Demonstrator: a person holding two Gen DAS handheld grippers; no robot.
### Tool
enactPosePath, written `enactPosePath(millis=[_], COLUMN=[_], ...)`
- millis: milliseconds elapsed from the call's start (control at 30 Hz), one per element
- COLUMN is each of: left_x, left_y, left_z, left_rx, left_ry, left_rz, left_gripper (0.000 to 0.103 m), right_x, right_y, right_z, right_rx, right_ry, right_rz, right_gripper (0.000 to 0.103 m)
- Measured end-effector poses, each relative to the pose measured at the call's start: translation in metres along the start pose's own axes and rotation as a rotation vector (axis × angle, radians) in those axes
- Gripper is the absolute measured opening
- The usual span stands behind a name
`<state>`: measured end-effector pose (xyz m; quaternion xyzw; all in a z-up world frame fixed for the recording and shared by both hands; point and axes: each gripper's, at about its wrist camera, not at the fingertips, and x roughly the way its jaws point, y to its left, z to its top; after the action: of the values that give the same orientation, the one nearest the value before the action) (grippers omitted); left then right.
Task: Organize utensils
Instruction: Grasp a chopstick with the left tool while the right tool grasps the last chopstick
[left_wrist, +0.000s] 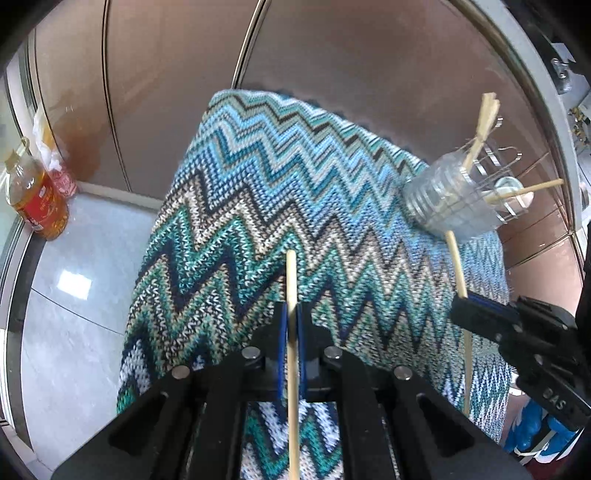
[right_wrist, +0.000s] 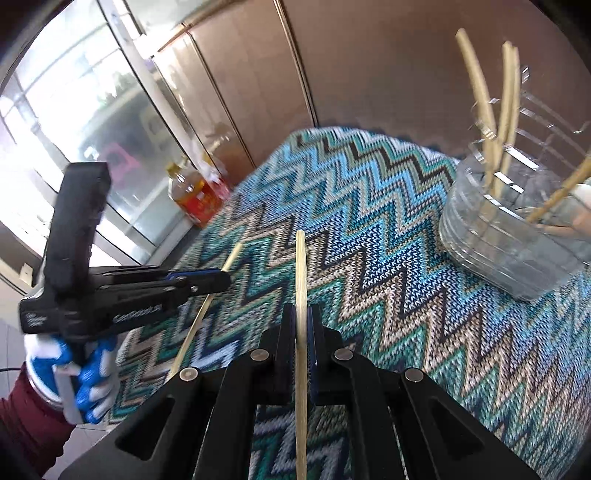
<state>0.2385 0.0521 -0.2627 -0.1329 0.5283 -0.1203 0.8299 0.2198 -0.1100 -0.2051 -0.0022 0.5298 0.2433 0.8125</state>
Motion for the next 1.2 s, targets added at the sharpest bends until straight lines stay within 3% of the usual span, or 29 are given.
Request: enactPosePath(millis=[367,900,1200], left_x=[-0.038,-0.091,-0.124], left_y=[-0.024,-0.053,-0.078], left_z=[-0.018,-0.038,-0.042], left_rx=[0.030,0.080,0.126], left_ry=[-0.087,-0.177,-0.251], left_rz=[-0.025,-0.043,-0.066], left_gripper=[0.005,0.005,0.005], right_x=[-0.072,-0.127,-0.161], right_y=[0.014,0.012,0.018], right_z=[-0.037,-0.071,-0.080], right_rx=[-0.020,0.007,-0.019], right_ry=[-0.149,-0.282,-0.410], right_rz=[0.040,0.025,0.038], right_gripper=[0.006,0.006,0.006])
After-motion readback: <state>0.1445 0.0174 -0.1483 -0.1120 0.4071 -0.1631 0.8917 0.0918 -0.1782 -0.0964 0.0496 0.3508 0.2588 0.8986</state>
